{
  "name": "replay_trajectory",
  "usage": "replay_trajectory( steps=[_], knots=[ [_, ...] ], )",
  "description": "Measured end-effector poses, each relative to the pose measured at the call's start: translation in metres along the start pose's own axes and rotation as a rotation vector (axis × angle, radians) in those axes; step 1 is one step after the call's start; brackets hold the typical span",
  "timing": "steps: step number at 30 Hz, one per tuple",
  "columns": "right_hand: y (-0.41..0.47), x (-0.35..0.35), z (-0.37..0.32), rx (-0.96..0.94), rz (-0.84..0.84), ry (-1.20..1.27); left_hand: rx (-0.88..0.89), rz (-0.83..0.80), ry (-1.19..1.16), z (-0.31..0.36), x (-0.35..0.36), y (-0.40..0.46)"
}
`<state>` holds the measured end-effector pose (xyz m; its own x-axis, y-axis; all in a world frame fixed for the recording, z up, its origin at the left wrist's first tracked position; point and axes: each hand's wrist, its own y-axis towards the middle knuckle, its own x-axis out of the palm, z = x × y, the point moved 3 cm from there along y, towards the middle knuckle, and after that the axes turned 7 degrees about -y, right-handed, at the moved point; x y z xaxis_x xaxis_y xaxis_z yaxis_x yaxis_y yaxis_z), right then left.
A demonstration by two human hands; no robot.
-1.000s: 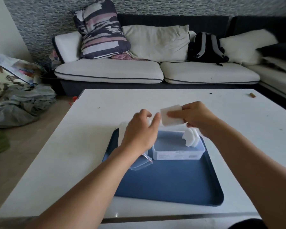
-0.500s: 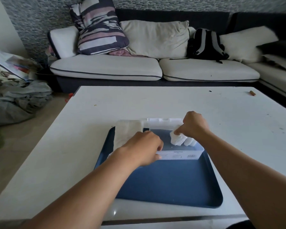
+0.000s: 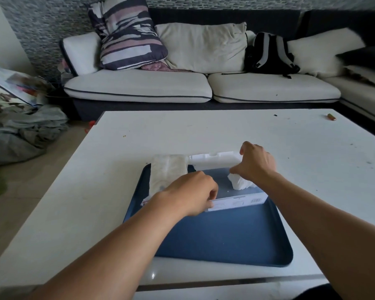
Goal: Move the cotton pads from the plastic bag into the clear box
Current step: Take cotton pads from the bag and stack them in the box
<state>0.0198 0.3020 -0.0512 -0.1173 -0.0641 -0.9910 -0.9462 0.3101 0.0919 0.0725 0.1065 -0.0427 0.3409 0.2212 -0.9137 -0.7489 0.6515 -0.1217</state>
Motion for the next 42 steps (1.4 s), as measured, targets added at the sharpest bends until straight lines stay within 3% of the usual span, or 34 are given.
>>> replay_trajectory(
  steps=[4, 8, 12, 15, 17, 19, 22, 28, 36, 42],
  knots=[
    [-0.005, -0.023, -0.013, -0.021, -0.045, 0.122, -0.032, 0.015, -0.043, -0.001, -0.007, -0.003],
    [-0.033, -0.052, -0.044, -0.243, -0.104, 0.381, -0.139, 0.205, 0.042, -0.020, -0.046, -0.023],
    [-0.099, -0.052, -0.098, -0.645, -0.552, 0.418, -0.575, -0.074, 0.099, -0.079, -0.048, -0.061],
    [-0.119, -0.029, -0.121, -0.757, -0.631, 0.227, -0.645, -0.220, 0.026, -0.089, -0.026, -0.069],
    [-0.117, -0.015, -0.127, -0.734, -0.666, 0.144, -0.649, -0.184, 0.028, -0.088, -0.016, -0.067],
    [-0.113, -0.007, -0.131, -0.741, -0.591, 0.057, -0.624, -0.083, 0.026, -0.091, -0.013, -0.063],
    [-0.104, -0.004, -0.135, -0.696, -0.329, 0.037, -0.557, 0.056, 0.007, -0.095, -0.017, -0.060],
    [-0.086, -0.017, -0.145, -0.569, 0.064, 0.140, -0.498, 0.379, -0.310, -0.090, -0.036, -0.054],
    [-0.074, -0.014, -0.153, -0.502, 0.110, 0.105, -0.516, 0.474, -0.480, -0.082, -0.037, -0.052],
    [-0.071, -0.016, -0.155, -0.530, 0.142, 0.175, -0.559, 0.686, -0.676, -0.076, -0.042, -0.053]
  ],
)
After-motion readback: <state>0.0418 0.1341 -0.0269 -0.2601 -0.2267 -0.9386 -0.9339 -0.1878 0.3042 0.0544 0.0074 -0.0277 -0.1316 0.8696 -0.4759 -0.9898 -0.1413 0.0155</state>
